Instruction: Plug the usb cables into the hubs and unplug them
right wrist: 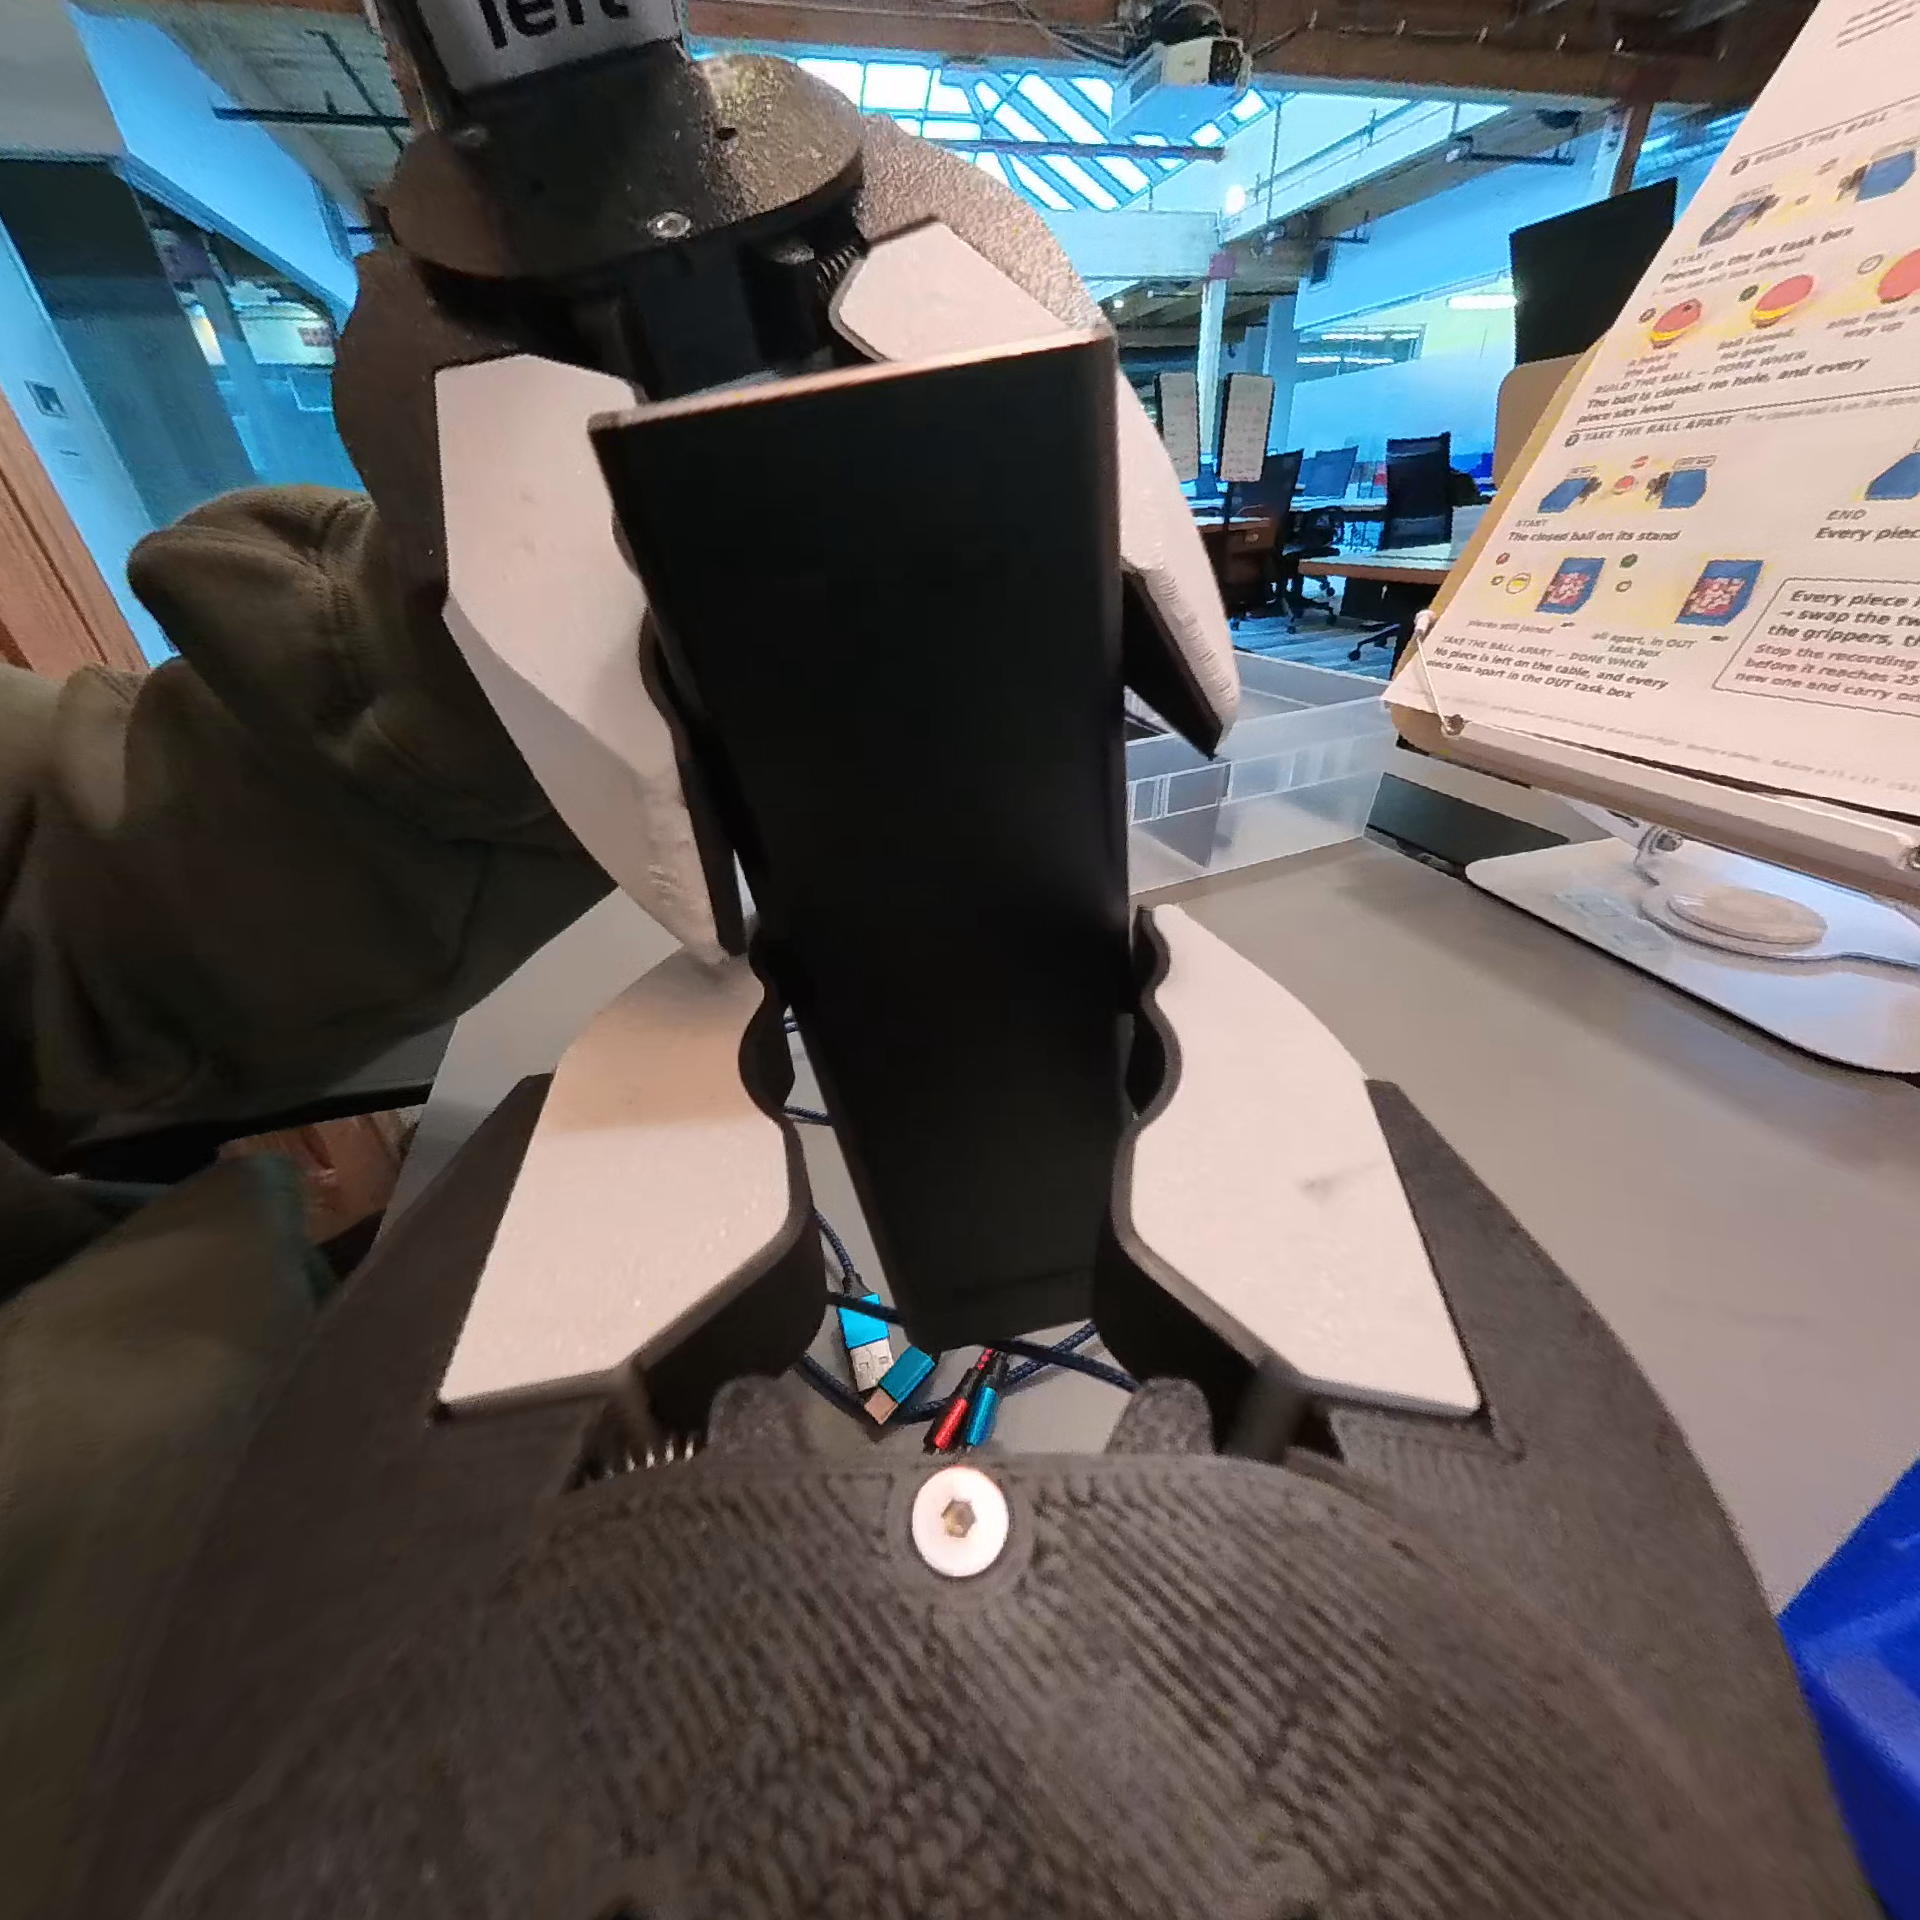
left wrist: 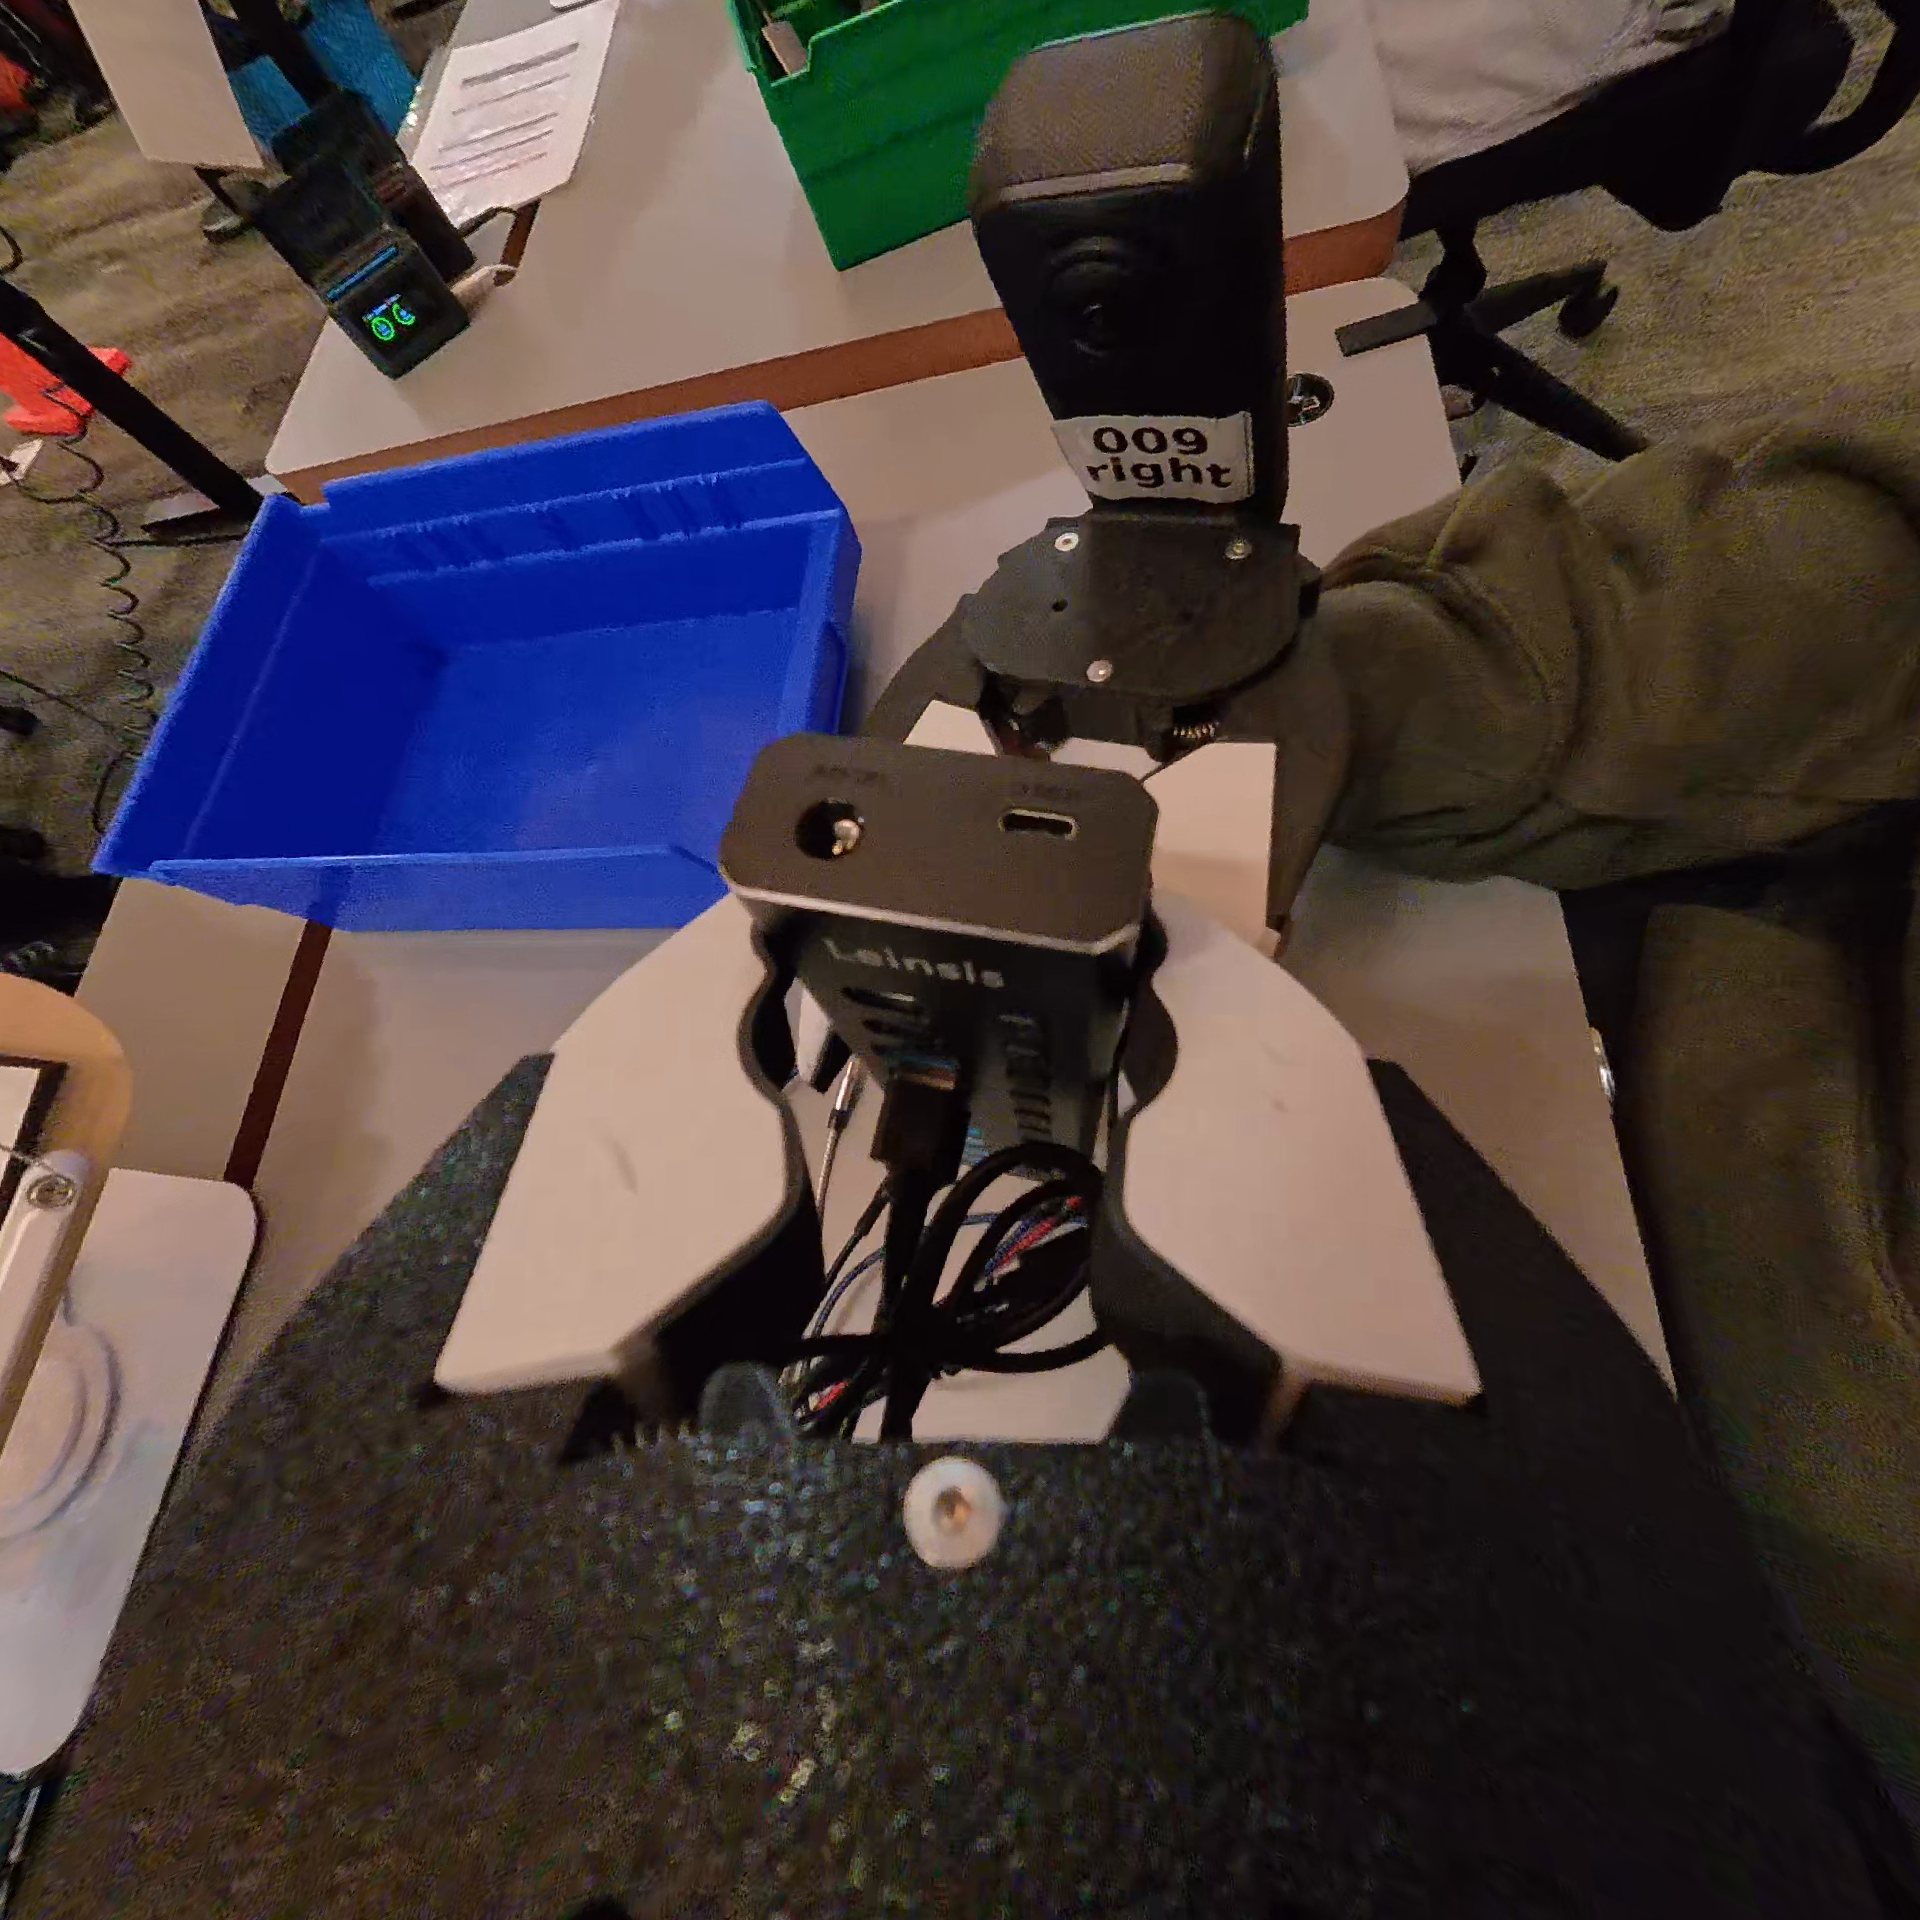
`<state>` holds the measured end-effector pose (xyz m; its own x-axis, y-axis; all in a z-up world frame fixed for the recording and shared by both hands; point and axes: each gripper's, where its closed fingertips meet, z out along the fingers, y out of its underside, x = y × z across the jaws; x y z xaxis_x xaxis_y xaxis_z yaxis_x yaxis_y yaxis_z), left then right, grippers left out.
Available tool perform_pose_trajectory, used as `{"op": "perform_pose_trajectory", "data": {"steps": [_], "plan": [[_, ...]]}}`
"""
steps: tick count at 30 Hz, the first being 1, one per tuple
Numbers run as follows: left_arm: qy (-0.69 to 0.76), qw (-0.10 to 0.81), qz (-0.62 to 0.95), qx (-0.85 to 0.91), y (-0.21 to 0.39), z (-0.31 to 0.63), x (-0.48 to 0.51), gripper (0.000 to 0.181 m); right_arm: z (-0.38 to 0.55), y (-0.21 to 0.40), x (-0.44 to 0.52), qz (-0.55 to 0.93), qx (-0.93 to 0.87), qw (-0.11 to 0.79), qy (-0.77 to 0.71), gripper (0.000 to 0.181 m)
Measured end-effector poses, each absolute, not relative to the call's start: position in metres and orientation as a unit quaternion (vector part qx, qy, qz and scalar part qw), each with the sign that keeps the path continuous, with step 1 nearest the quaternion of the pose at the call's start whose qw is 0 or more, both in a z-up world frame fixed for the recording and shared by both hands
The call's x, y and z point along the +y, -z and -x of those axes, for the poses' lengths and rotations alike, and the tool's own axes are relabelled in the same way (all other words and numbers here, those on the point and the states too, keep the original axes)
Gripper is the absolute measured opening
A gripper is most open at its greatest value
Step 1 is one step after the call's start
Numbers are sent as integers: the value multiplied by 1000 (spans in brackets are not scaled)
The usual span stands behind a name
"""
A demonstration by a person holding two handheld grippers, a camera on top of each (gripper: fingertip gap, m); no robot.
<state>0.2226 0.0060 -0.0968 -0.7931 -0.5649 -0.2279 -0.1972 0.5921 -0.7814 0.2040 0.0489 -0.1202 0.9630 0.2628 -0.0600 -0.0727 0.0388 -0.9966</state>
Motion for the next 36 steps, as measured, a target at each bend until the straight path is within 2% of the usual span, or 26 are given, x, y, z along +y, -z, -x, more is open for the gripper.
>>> {"op": "perform_pose_trajectory", "data": {"steps": [18, 30, 36], "plan": [[403, 223, 215, 861, 99, -222, 8, 61, -200, 120, 52, 652, -69, 743, -135, 62], [402, 203, 216, 866, 102, -214, 4, 62, -188, 128, 50, 681, -109, 712, -132, 60], [405, 207, 218, 864, 104, -214, 6, 62, -183, 130, 51, 684, -111, 706, -150, 71]]}}
